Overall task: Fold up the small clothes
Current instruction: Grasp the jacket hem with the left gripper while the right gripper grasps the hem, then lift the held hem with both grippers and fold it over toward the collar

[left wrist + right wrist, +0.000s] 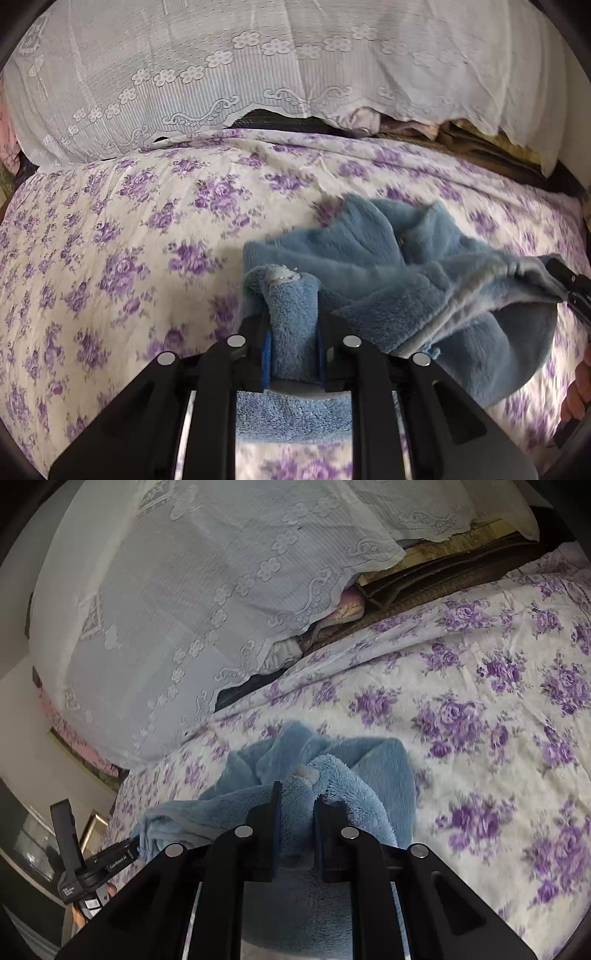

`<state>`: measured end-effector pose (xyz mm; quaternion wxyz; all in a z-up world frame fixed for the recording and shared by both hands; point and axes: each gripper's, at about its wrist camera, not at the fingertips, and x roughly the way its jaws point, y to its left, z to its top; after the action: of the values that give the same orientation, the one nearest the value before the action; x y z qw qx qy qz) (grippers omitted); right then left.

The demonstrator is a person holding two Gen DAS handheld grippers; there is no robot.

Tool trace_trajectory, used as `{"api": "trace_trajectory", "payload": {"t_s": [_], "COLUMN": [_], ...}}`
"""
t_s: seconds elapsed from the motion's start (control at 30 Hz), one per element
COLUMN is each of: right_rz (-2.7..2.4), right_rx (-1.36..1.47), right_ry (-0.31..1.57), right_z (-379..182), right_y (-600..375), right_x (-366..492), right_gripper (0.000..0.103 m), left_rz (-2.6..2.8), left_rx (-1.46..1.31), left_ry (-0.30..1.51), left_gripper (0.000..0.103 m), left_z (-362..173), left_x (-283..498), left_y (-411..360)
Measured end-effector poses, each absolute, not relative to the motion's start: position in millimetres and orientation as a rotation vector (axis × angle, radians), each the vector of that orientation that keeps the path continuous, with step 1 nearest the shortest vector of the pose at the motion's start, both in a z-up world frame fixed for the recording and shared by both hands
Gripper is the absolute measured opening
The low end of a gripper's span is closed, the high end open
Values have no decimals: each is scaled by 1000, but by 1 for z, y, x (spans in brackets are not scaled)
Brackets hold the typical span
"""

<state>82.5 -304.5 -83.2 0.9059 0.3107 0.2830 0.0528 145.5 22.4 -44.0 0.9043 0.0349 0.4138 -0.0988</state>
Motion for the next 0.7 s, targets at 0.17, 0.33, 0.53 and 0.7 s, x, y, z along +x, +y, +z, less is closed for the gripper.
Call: {"api": "trace_trajectory", "payload": {"t_s": [0.17, 0.33, 0.53, 0.7], "right_rz": [92, 58, 12, 60], "right_rx": [692, 681, 666, 674], "right_ry": [577, 576, 635, 598], "right_z": [-90, -104, -138, -132], "right_y": [-315, -312, -313, -314], "right_x": [110, 136, 152, 144], "right_gripper": [15, 15, 14, 25], "left_rz": [-183, -142, -105, -100], "left_rx": [54, 51, 75, 94], "left_ry": [871, 888, 846, 802], "left_gripper": [17, 18, 22, 26], "left_z": [-51, -73, -97, -92], "left_x": [173, 192, 195, 187], "left_y": [18, 15, 9, 7]}}
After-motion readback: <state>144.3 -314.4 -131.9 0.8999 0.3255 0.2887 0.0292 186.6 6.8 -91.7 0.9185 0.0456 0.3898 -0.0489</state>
